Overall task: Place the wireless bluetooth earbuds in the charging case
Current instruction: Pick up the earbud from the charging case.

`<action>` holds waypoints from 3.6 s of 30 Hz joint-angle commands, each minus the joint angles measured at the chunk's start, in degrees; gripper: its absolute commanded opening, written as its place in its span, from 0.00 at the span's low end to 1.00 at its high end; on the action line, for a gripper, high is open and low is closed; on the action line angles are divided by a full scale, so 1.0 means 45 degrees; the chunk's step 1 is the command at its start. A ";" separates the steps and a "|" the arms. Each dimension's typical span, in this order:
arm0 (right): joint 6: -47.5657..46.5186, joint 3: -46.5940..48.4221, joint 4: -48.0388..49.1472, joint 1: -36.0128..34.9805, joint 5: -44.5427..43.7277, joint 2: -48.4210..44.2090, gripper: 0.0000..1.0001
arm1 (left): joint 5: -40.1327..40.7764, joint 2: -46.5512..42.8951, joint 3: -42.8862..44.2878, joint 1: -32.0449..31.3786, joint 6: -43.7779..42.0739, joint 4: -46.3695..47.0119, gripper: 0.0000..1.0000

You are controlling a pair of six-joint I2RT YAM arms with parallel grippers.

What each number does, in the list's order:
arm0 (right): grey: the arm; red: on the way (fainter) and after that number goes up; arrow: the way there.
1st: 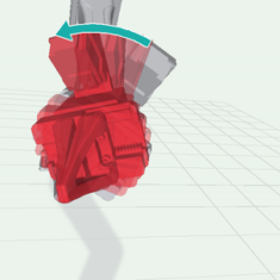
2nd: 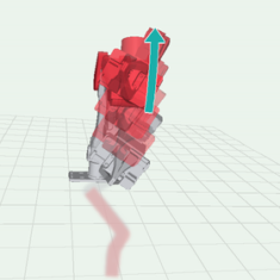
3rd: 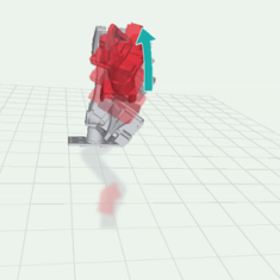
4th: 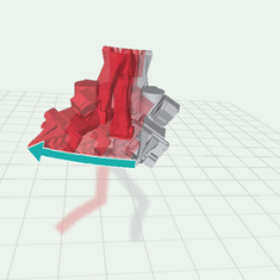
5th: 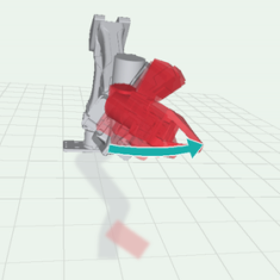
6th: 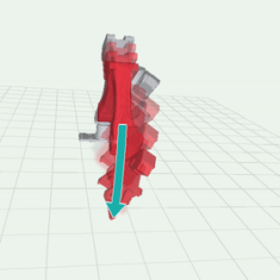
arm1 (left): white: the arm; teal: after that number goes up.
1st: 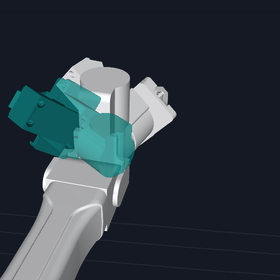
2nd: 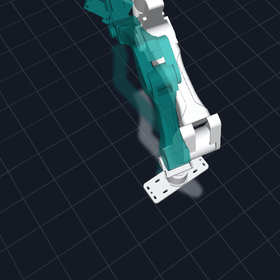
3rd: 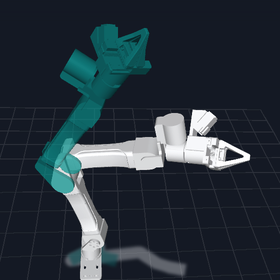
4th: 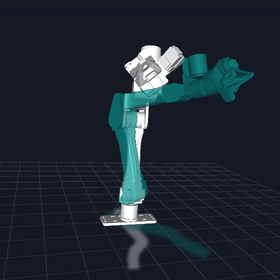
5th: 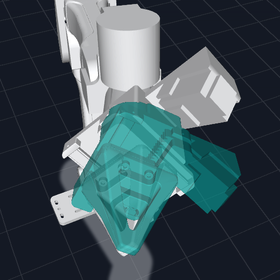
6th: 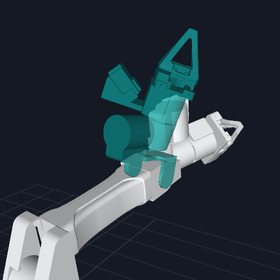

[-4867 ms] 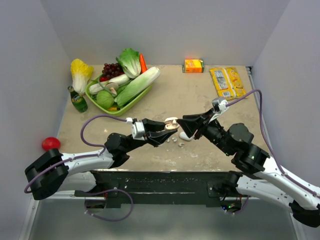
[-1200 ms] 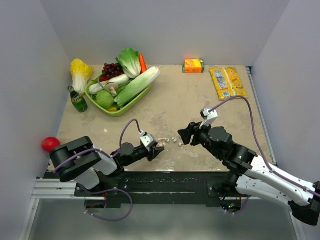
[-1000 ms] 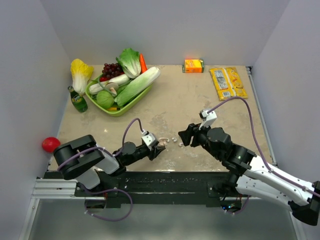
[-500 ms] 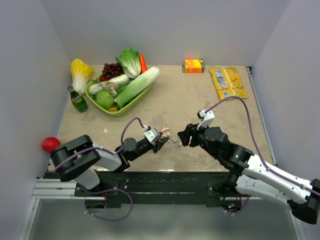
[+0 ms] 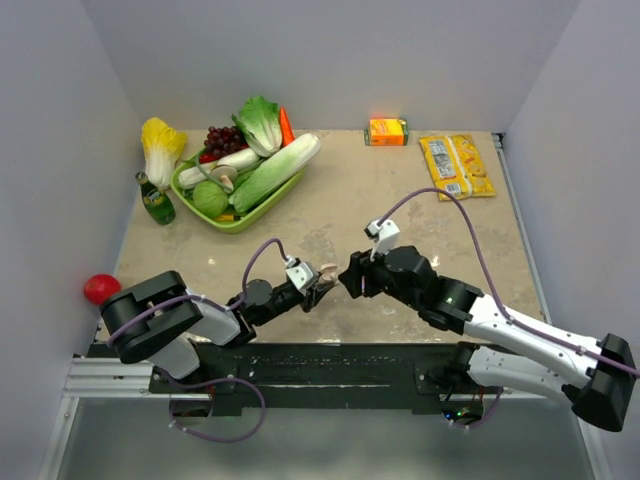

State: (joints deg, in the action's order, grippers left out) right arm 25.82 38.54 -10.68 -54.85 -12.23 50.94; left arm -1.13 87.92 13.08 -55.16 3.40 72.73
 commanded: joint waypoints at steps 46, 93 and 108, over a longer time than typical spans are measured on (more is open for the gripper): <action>-0.0211 0.1786 0.0869 -0.0018 0.0764 0.3973 0.50 | -0.0492 -0.0534 -0.0329 -0.0028 0.0046 0.4873 0.00; -0.0133 0.1669 0.0830 -0.0018 0.0492 0.3291 0.00 | -0.0375 -0.0476 -0.0368 -0.0028 0.0124 0.5108 0.00; -0.1285 0.2195 0.0908 -0.0018 -0.1461 0.0615 0.00 | 0.0231 -0.0982 0.0003 -0.0028 0.0787 0.5634 0.00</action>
State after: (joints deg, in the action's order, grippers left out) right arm 23.14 44.73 -7.31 -54.85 -14.66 55.70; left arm -1.45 86.41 11.35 -55.16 5.41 72.31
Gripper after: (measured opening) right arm 0.222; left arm 0.342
